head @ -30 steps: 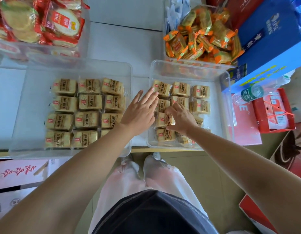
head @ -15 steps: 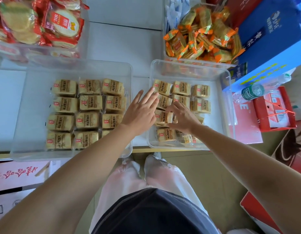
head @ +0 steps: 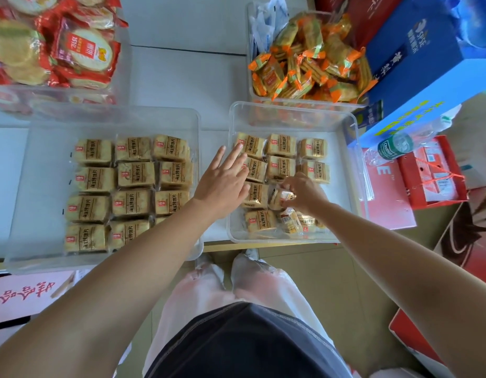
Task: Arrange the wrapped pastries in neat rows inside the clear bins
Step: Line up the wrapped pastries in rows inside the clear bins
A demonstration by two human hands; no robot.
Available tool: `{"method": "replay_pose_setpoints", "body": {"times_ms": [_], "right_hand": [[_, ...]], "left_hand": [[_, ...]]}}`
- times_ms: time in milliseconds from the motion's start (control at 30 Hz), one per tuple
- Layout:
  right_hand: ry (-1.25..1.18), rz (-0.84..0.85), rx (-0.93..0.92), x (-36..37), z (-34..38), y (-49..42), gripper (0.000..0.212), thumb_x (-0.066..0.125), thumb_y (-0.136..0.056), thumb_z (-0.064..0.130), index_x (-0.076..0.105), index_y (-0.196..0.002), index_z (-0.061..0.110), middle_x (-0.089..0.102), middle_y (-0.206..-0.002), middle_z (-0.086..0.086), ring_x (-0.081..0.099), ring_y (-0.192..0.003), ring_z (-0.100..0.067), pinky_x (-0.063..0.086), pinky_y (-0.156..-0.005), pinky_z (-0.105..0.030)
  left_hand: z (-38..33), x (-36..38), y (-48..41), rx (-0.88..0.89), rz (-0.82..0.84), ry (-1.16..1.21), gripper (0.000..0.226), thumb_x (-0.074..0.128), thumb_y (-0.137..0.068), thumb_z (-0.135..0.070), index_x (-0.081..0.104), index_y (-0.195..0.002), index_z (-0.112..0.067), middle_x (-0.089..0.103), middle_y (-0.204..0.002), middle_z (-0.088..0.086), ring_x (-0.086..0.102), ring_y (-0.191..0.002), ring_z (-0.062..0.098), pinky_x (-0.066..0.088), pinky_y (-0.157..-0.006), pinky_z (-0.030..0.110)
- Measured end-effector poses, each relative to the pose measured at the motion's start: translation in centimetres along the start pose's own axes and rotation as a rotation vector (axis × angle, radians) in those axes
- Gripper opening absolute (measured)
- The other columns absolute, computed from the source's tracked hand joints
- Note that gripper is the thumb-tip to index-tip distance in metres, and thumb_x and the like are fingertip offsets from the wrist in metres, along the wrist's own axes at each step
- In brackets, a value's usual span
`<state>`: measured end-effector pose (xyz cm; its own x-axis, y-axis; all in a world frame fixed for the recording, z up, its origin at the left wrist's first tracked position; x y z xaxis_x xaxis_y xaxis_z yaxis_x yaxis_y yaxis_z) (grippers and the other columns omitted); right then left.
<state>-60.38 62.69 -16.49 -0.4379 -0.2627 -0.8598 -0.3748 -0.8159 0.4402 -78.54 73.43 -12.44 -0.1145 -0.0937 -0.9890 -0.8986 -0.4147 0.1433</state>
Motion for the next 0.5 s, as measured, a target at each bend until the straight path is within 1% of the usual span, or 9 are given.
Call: {"method": "replay_pose_setpoints", "body": {"times_ms": [67, 167, 233, 300, 367, 400, 467, 500], "right_hand": [[-0.011, -0.049, -0.044, -0.2, -0.3, 0.2, 0.040, 0.076, -0.073, 0.027, 0.061, -0.109, 0.019, 0.054, -0.106, 0.004, 0.052, -0.090, -0.010, 0.045, -0.074, -0.020], [-0.042, -0.154, -0.095, -0.6, -1.1, 0.4, 0.031, 0.072, -0.079, 0.023, 0.065, -0.109, 0.022, 0.061, -0.102, 0.005, 0.055, -0.084, -0.007, 0.041, -0.068, -0.016], [-0.058, -0.167, -0.111, -0.7, -1.4, 0.3, 0.030, 0.068, -0.083, 0.018, 0.064, -0.112, 0.023, 0.063, -0.099, 0.006, 0.057, -0.081, -0.008, 0.046, -0.067, -0.019], [-0.104, -0.122, -0.135, -0.8, -1.5, 0.2, 0.033, 0.064, -0.085, 0.010, 0.058, -0.115, 0.020, 0.064, -0.097, 0.003, 0.060, -0.082, -0.011, 0.054, -0.074, -0.027], [-0.143, -0.152, -0.133, -1.2, -1.6, 0.1, 0.027, 0.058, -0.086, 0.002, 0.059, -0.110, 0.015, 0.067, -0.097, 0.000, 0.063, -0.084, -0.013, 0.056, -0.079, -0.032], [-0.144, -0.182, -0.127, -1.5, -1.9, 0.0, 0.024, 0.055, -0.087, -0.001, 0.062, -0.104, 0.014, 0.068, -0.098, -0.001, 0.063, -0.084, -0.012, 0.056, -0.080, -0.032], [-0.104, -0.182, -0.125, -1.8, -2.4, 0.2, 0.024, 0.053, -0.088, -0.002, 0.067, -0.100, 0.015, 0.069, -0.102, 0.000, 0.060, -0.085, -0.008, 0.053, -0.081, -0.025], [-0.072, -0.165, -0.133, -1.9, -2.5, 0.4, 0.026, 0.054, -0.088, -0.001, 0.068, -0.101, 0.016, 0.069, -0.104, 0.001, 0.060, -0.086, -0.007, 0.050, -0.080, -0.021]], "left_hand": [[0.0, -0.1, -0.1, 0.003, 0.008, -0.002, 0.059, 0.015, -0.100, -0.041, 0.044, -0.143, -0.013, 0.021, -0.160, 0.010, -0.005, -0.150, 0.026, -0.004, -0.120, 0.051], [-0.3, -0.5, -0.4, 0.008, -0.007, 0.016, 0.055, 0.020, -0.101, -0.040, 0.051, -0.137, -0.013, 0.029, -0.157, 0.011, 0.000, -0.150, 0.026, -0.005, -0.120, 0.052], [-0.9, -0.9, -0.9, 0.019, -0.020, 0.028, 0.053, 0.024, -0.100, -0.040, 0.056, -0.132, -0.013, 0.037, -0.153, 0.011, 0.007, -0.150, 0.027, -0.006, -0.120, 0.052], [-1.7, -1.1, -1.4, 0.054, -0.010, 0.028, 0.049, 0.027, -0.100, -0.037, 0.057, -0.131, -0.013, 0.040, -0.151, 0.010, 0.012, -0.149, 0.029, -0.005, -0.120, 0.052], [-2.6, -0.8, -1.6, 0.111, 0.049, 0.003, 0.046, 0.030, -0.100, -0.031, 0.051, -0.137, -0.012, 0.036, -0.153, 0.012, 0.015, -0.148, 0.030, -0.003, -0.120, 0.052], [-3.1, -0.5, -1.6, 0.141, 0.093, -0.014, 0.045, 0.031, -0.100, -0.028, 0.047, -0.140, -0.011, 0.033, -0.155, 0.013, 0.016, -0.148, 0.031, -0.001, -0.120, 0.052], [-4.3, 0.4, -1.8, 0.183, 0.189, -0.054, 0.048, 0.030, -0.100, -0.022, 0.035, -0.147, -0.009, 0.021, -0.158, 0.017, 0.013, -0.148, 0.032, 0.003, -0.121, 0.051], [-4.9, 0.9, -2.0, 0.190, 0.232, -0.071, 0.051, 0.028, -0.101, -0.021, 0.025, -0.151, -0.010, 0.012, -0.160, 0.018, 0.007, -0.149, 0.033, 0.002, -0.121, 0.050]]}}
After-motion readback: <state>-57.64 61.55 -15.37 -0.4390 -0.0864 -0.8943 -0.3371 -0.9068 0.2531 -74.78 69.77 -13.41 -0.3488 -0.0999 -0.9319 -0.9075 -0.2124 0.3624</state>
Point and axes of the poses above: each hand's wrist, its own y-axis away from the middle knuckle, its own x-axis out of the palm, z = x × y, the point moved 4 cm from there along -y, towards the middle knuckle
